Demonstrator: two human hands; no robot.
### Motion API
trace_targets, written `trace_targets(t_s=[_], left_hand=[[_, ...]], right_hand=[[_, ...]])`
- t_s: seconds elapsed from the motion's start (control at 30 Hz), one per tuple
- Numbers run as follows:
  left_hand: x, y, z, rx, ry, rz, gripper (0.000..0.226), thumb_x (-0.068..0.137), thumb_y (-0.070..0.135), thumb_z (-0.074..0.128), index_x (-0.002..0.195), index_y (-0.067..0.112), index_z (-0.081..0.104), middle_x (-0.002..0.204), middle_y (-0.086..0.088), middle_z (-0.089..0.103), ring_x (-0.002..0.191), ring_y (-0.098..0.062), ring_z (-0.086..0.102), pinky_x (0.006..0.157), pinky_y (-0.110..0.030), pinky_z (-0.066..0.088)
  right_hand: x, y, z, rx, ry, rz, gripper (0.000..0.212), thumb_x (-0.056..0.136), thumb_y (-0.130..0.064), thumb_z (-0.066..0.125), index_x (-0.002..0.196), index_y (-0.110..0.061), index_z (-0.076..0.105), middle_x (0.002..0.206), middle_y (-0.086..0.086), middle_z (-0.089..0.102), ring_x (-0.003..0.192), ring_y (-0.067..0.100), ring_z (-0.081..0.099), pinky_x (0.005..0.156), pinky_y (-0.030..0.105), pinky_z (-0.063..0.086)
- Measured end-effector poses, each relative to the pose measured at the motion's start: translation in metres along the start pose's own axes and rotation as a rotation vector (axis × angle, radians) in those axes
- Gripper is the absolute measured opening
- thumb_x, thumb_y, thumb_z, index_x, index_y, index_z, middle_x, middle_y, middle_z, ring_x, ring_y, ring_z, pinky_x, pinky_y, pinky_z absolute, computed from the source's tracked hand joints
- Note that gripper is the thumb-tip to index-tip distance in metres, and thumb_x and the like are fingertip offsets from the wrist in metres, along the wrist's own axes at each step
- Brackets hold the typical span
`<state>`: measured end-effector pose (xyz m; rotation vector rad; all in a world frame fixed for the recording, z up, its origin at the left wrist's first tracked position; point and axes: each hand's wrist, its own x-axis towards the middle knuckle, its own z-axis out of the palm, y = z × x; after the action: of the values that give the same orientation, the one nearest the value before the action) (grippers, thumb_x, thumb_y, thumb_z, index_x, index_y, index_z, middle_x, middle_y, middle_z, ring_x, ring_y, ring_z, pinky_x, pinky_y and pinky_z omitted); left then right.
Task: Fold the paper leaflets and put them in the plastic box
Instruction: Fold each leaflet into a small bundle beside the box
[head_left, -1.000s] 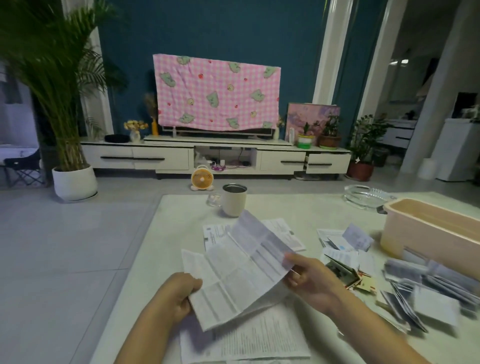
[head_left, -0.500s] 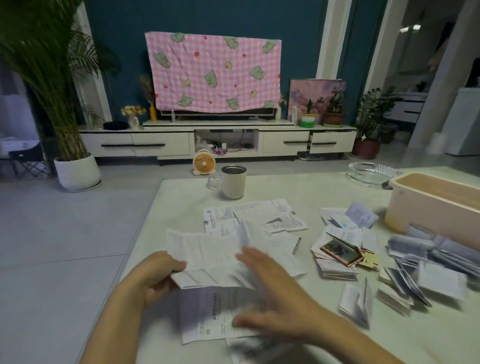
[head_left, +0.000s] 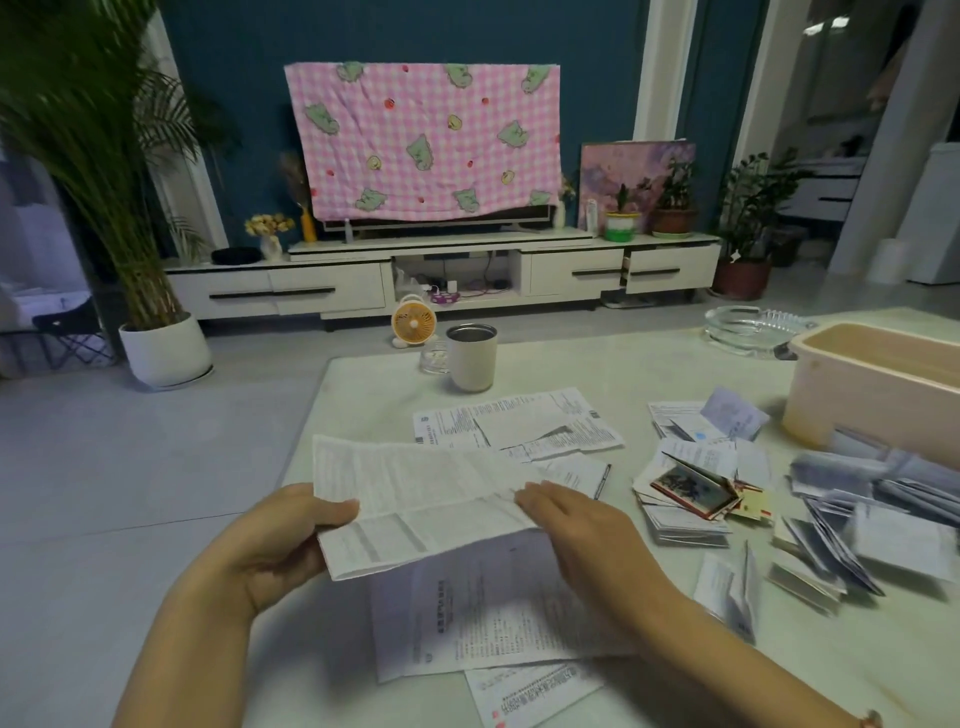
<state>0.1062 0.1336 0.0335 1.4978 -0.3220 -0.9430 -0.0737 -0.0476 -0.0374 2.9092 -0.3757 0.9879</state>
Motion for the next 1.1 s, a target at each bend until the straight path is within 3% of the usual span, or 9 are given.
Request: trace_targets(t_s=[0.13,0.27,0.33,0.4,0.6,0.77,0.83,0.93,1.1], left_hand=[[0.001,0.002,0.005,-0.087,-0.041,0.028,0.025,0.092,-0.008,0.039,0.112,0.000,0.053,0.084,-0.013,0.070,0.080,-0.027,0.064,0.065,-0.036,0.050],[0.000,0.006,0.008,-0.140,-0.070,0.026,0.018,0.092,-0.006,0.041,0.097,-0.002,0.058,0.073,-0.014,0.073,0.059,-0.024,0.070,0.046,-0.032,0.057],[-0.001,0.007,0.008,-0.153,-0.060,0.019,0.017,0.092,-0.005,0.042,0.095,-0.002,0.058,0.074,-0.016,0.072,0.058,-0.025,0.070,0.044,-0.035,0.056],[-0.002,0.008,0.007,-0.159,-0.035,0.030,0.015,0.091,-0.003,0.042,0.095,0.000,0.057,0.072,-0.015,0.072,0.060,-0.027,0.070,0.042,-0.035,0.055],[-0.006,0.014,0.016,-0.245,-0.107,0.091,0.017,0.091,0.000,0.043,0.098,0.002,0.059,0.078,-0.013,0.073,0.064,-0.025,0.071,0.047,-0.034,0.057],[-0.009,0.014,0.030,-0.343,-0.179,0.095,0.022,0.089,0.002,0.043,0.102,0.002,0.061,0.086,-0.014,0.073,0.069,-0.025,0.071,0.057,-0.038,0.059],[-0.008,0.012,0.033,-0.319,-0.173,0.121,0.021,0.092,0.004,0.042,0.101,0.004,0.061,0.090,-0.013,0.073,0.077,-0.026,0.070,0.069,-0.038,0.058],[-0.011,0.006,0.049,-0.211,-0.179,0.152,0.021,0.092,0.019,0.048,0.102,0.010,0.065,0.097,-0.010,0.072,0.091,-0.026,0.065,0.092,-0.047,0.049],[-0.005,-0.011,0.077,-0.377,-0.221,0.061,0.032,0.083,0.032,0.059,0.109,0.013,0.064,0.090,-0.011,0.072,0.072,-0.026,0.069,0.084,-0.049,0.049]], right_hand=[[0.010,0.009,-0.011,0.010,0.042,0.053,0.037,0.061,0.007,0.080,0.094,-0.005,0.068,0.093,0.010,0.071,0.079,0.027,0.069,0.054,0.032,0.057],[0.017,0.012,-0.011,-0.002,0.082,0.053,0.045,0.059,0.005,0.077,0.101,-0.004,0.069,0.103,0.013,0.070,0.089,0.029,0.069,0.068,0.035,0.058],[0.018,0.014,-0.011,-0.014,0.147,0.010,0.024,0.072,0.001,0.057,0.091,-0.005,0.072,0.092,0.009,0.073,0.080,0.026,0.069,0.065,0.031,0.057],[0.021,0.020,-0.017,-0.032,0.200,-0.006,0.030,0.077,-0.008,0.044,0.082,-0.006,0.073,0.083,0.006,0.074,0.072,0.022,0.070,0.061,0.025,0.054],[0.029,0.010,-0.036,0.039,0.226,0.052,0.038,0.061,-0.006,0.061,0.097,-0.008,0.069,0.084,0.005,0.072,0.070,0.025,0.068,0.056,0.030,0.055],[0.038,-0.006,-0.049,0.071,0.178,0.013,0.035,0.082,-0.013,0.055,0.116,-0.009,0.062,0.086,0.006,0.072,0.065,0.022,0.068,0.048,0.025,0.052],[0.044,-0.007,-0.056,0.234,0.202,0.121,0.038,0.087,-0.007,0.051,0.125,-0.012,0.056,0.091,0.007,0.070,0.071,0.023,0.066,0.054,0.030,0.053],[0.049,-0.012,-0.066,0.715,0.183,0.374,0.044,0.095,-0.001,0.040,0.129,-0.026,0.049,0.105,-0.002,0.062,0.089,0.010,0.058,0.067,0.018,0.046],[0.050,-0.023,-0.067,1.482,0.148,0.754,0.044,0.093,0.004,0.034,0.111,-0.022,0.065,0.113,0.003,0.066,0.101,0.021,0.062,0.067,0.029,0.057]])
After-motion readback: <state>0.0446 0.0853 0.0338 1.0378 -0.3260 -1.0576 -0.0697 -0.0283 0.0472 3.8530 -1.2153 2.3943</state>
